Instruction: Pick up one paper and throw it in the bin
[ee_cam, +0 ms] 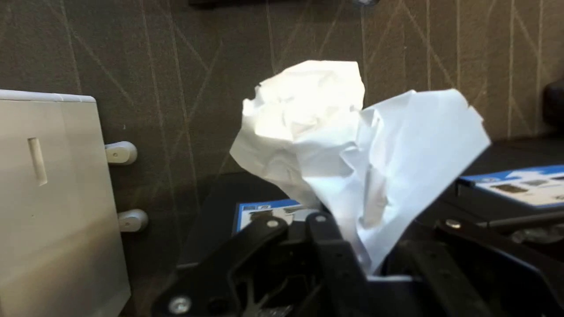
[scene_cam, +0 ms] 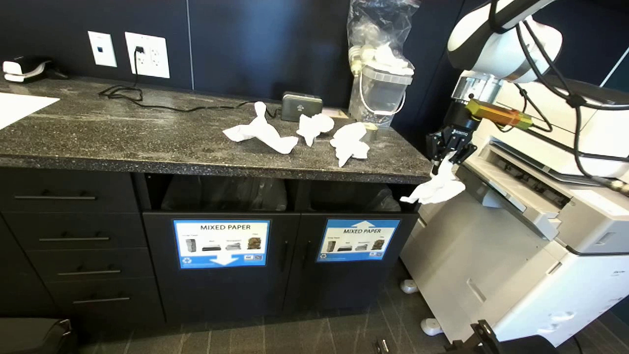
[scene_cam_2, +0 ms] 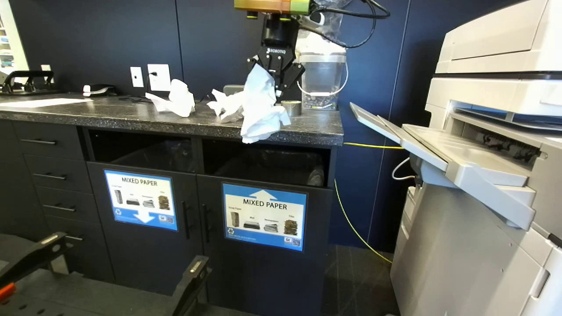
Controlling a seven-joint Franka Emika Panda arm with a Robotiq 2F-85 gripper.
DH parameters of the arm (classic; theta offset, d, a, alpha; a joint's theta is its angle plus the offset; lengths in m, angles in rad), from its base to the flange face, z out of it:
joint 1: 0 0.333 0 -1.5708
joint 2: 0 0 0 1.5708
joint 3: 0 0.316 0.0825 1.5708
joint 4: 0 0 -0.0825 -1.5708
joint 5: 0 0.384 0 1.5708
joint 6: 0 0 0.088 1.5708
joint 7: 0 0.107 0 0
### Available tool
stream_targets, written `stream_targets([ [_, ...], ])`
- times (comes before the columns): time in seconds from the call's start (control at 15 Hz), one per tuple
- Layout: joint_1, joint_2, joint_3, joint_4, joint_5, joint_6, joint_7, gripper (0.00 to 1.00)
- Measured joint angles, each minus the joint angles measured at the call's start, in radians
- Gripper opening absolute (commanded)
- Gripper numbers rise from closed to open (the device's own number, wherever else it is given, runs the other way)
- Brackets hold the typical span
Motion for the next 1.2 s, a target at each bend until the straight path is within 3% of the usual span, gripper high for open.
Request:
stream_targets([
  [0.27, 0.016, -0.147, 0.023, -0.234, 0.068, 0.092, -0.129, 0.14],
  [0.6, 0.072, -0.259, 0.026, -0.519, 0.252, 0.307, -0.304, 0.14],
  [0.87, 0.176, -0.244, 0.036, -0.656, 0.557, 0.569, -0.471, 0.15],
  [1.2, 0.330, -0.173, 0.044, -0.644, 0.985, 0.728, -0.763, 0.15],
])
